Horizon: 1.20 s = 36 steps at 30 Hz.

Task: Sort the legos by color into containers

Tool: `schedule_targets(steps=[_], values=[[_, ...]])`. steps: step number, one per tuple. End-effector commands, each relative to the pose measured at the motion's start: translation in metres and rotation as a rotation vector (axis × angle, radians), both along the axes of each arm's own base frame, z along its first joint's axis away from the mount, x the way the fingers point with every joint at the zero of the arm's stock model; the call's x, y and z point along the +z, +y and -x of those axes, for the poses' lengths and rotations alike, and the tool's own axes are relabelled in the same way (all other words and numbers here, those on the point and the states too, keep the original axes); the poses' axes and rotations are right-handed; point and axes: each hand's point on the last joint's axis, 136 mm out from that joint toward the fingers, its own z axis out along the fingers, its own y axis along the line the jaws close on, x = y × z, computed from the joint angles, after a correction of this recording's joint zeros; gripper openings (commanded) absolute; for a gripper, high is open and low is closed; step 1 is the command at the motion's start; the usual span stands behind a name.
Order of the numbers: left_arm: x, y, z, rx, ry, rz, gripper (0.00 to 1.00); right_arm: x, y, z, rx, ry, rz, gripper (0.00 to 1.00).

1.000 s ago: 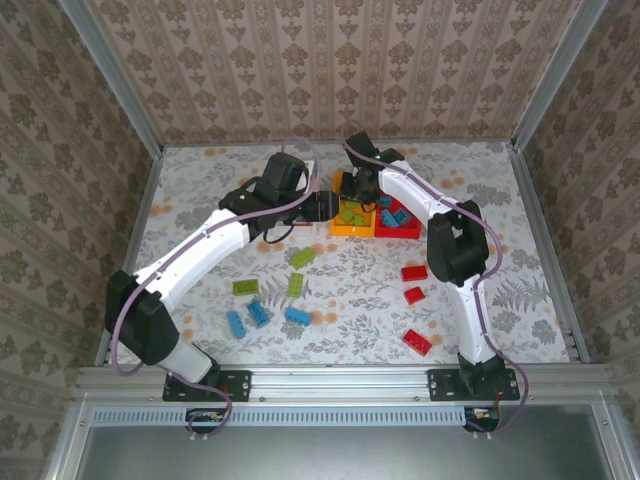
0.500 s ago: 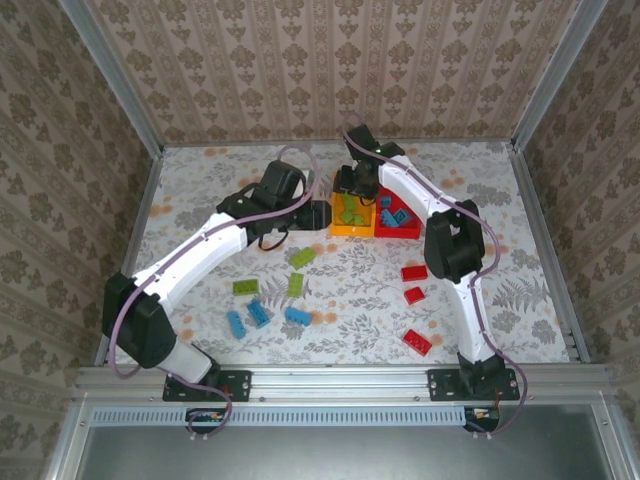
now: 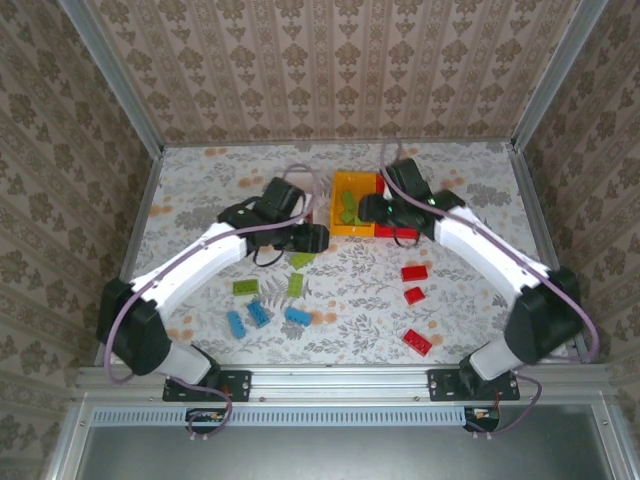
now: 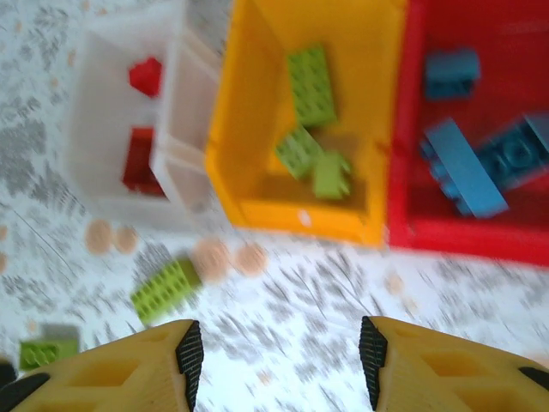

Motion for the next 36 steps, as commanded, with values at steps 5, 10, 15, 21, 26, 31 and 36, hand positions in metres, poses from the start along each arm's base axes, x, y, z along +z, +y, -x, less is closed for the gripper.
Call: schedule_targets(steps=[5, 10, 15, 21, 26, 31, 36], values=[[-0.021, -0.105, 0.019, -0.366, -0.057, 0.016, 0.66, -0.005, -0.075, 0.089, -0.155, 0.016, 0.067, 0.59], [-0.042, -0.166, 0.026, -0.558, -0.207, 0.006, 0.67, 0.014, -0.118, 0.134, -0.257, -0.012, 0.104, 0.72], [-0.061, -0.206, 0.02, -0.639, -0.368, 0.027, 0.69, 0.037, -0.132, 0.157, -0.273, -0.04, 0.1, 0.77], [-0.092, -0.237, 0.014, -0.69, -0.418, -0.026, 0.71, 0.059, -0.139, 0.171, -0.245, -0.072, 0.109, 0.79], [-0.112, -0.252, 0.017, -0.725, -0.413, -0.077, 0.72, 0.064, -0.14, 0.175, -0.217, -0.073, 0.138, 0.8], [-0.128, -0.255, 0.016, -0.725, -0.391, -0.113, 0.73, 0.065, -0.14, 0.174, -0.207, -0.076, 0.141, 0.81], [-0.136, -0.252, 0.021, -0.742, -0.368, -0.121, 0.73, 0.061, -0.139, 0.174, -0.208, -0.066, 0.137, 0.81]])
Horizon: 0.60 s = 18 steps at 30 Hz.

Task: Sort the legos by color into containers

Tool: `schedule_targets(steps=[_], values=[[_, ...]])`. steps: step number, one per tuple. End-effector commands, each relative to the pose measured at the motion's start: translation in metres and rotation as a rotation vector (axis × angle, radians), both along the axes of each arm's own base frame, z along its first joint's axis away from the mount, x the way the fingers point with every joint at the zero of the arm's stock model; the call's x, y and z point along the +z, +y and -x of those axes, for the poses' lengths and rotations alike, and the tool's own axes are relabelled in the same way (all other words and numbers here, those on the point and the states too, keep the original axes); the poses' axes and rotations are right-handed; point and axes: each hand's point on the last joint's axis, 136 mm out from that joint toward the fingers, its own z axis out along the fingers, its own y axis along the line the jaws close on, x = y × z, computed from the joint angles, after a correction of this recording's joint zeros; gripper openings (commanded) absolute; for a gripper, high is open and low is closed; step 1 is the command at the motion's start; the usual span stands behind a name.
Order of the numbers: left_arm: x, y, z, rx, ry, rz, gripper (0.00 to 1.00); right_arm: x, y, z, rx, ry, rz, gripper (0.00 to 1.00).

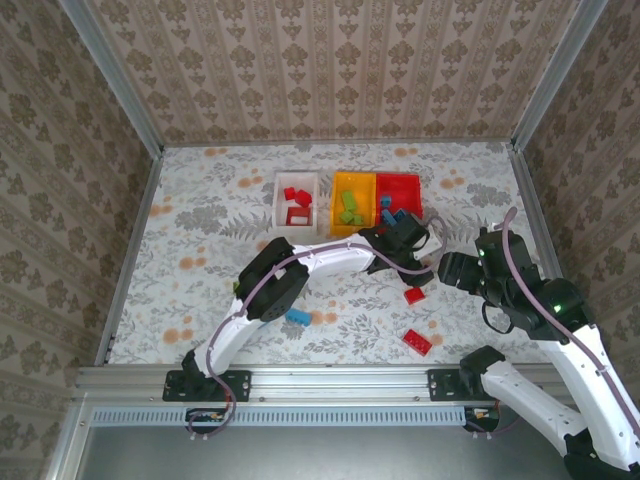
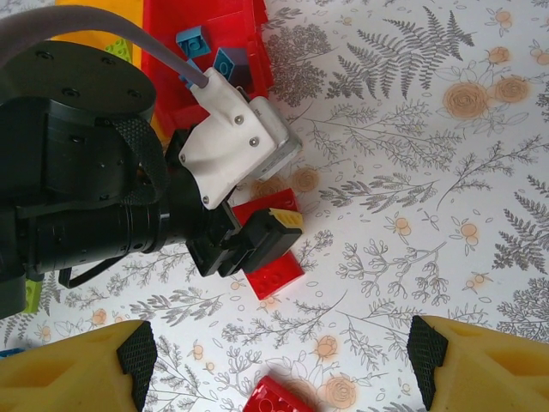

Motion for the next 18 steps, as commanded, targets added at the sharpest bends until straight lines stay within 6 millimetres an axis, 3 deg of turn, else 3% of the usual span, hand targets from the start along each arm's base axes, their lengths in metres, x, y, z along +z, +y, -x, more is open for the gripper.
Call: schedule_targets(steps=[1, 7, 13, 18], values=[[-0.016, 0.004, 0.009, -0.03, 0.004, -0.062, 0.73, 0.004, 0.004, 0.003, 0.038, -0.003, -0.005, 0.81], [-0.017, 0.007, 0.019, -0.065, 0.015, -0.071, 0.71, 0.0, 0.004, 0.002, 0.031, 0.007, -0.011, 0.81], [0.009, 0.0, 0.014, -0.051, -0.022, -0.031, 0.75, -0.002, 0.006, 0.0, 0.036, 0.017, -0.014, 0.8], [0.008, 0.004, 0.014, -0.057, -0.007, -0.047, 0.76, -0.001, 0.008, -0.001, 0.041, 0.02, -0.018, 0.8]])
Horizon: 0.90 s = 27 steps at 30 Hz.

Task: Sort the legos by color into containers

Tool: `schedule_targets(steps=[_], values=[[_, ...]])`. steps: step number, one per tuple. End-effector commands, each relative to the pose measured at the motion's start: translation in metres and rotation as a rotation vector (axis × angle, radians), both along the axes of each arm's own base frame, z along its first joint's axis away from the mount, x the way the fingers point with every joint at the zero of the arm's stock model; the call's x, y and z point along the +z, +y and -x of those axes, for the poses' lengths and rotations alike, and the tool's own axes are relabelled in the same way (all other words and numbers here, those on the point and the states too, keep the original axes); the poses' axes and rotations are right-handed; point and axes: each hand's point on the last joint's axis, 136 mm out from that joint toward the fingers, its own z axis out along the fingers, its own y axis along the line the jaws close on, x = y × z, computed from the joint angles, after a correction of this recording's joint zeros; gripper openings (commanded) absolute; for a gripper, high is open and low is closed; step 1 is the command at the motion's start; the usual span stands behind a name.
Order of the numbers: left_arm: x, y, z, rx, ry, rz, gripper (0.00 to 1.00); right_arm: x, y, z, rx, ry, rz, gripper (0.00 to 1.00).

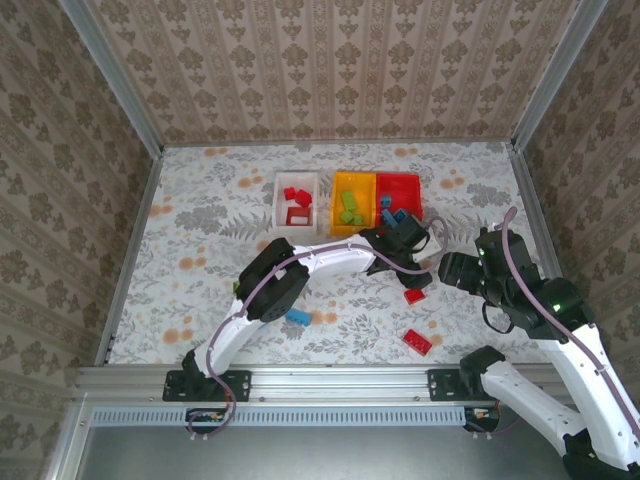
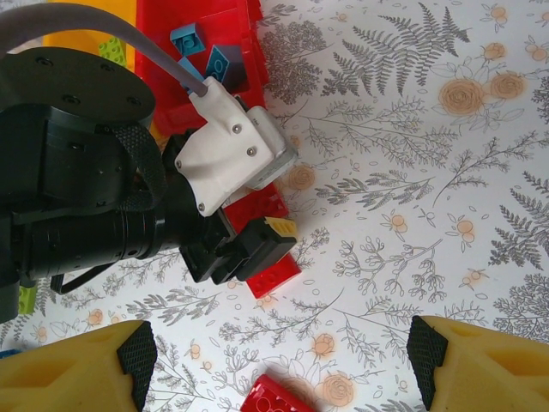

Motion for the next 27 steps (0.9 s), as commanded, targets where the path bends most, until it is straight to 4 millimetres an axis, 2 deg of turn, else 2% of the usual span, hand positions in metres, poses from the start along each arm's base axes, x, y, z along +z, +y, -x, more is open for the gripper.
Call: schedule_targets(steps=[1, 5, 9, 12, 16, 20, 22, 27], values=[[0.012, 0.0, 0.01, -0.044, -0.011, -0.016, 0.77, -0.001, 0.009, -0.001, 0.049, 0.014, -0.019, 0.8], [-0.002, 0.008, 0.011, -0.044, -0.007, -0.066, 0.76, -0.001, 0.009, -0.001, 0.047, 0.016, -0.021, 0.8], [-0.014, 0.015, 0.007, -0.026, -0.018, -0.114, 0.7, -0.001, 0.011, -0.002, 0.048, 0.017, -0.027, 0.8], [-0.016, 0.018, 0.004, -0.01, -0.021, -0.125, 0.59, -0.001, 0.011, -0.002, 0.05, 0.016, -0.028, 0.8], [-0.014, 0.019, -0.001, 0.007, -0.033, -0.131, 0.38, 0.0, 0.014, -0.003, 0.06, 0.01, -0.042, 0.79], [0.0, 0.022, -0.01, 0.051, -0.066, -0.112, 0.31, 0.0, 0.019, -0.006, 0.074, 0.004, -0.059, 0.79], [0.014, 0.026, -0.019, 0.089, -0.083, -0.086, 0.29, 0.0, 0.021, -0.008, 0.082, 0.001, -0.065, 0.78], [0.07, 0.053, -0.04, 0.228, -0.104, 0.015, 0.27, 0.0, 0.029, -0.019, 0.103, -0.015, -0.081, 0.78]])
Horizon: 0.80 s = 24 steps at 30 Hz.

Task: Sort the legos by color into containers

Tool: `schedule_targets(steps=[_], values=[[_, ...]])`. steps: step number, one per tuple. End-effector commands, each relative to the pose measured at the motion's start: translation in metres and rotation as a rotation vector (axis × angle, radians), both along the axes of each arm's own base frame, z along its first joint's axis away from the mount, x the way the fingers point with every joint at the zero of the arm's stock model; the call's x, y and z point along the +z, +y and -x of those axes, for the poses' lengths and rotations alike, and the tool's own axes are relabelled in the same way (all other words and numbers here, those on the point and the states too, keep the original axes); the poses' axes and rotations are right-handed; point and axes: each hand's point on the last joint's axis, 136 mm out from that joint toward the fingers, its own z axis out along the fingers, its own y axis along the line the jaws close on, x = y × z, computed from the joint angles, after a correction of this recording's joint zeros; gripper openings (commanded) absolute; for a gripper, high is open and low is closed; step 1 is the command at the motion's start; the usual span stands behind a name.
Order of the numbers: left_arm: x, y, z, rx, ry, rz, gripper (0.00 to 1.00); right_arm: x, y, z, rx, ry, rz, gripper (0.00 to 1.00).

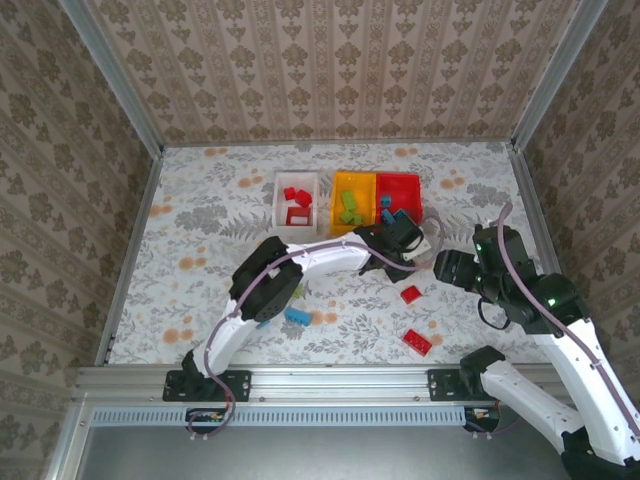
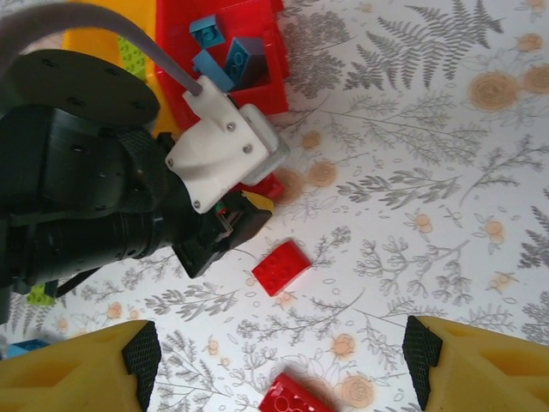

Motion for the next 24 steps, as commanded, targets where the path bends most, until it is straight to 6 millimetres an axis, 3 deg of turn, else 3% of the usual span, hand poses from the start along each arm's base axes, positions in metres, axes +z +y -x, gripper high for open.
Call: schedule_targets(steps=[1, 7, 12, 18, 24], values=[[0.081, 0.02, -0.024, 0.142, -0.072, 0.142, 0.27, 0.002, 0.019, -0.013, 0.073, -0.028, -0.045, 0.77], [0.137, 0.097, -0.044, 0.357, -0.082, 0.217, 0.27, 0.003, 0.064, -0.041, 0.241, -0.08, -0.144, 0.74], [0.15, 0.177, -0.081, 0.589, -0.05, 0.2, 0.28, 0.003, 0.124, -0.066, 0.421, -0.124, -0.204, 0.73], [0.14, 0.237, -0.133, 0.792, -0.019, 0.11, 0.26, -0.003, 0.18, -0.099, 0.519, -0.113, -0.279, 0.74], [0.106, 0.26, -0.18, 0.926, 0.029, 0.025, 0.26, 0.002, 0.21, -0.129, 0.554, -0.148, -0.348, 0.74]])
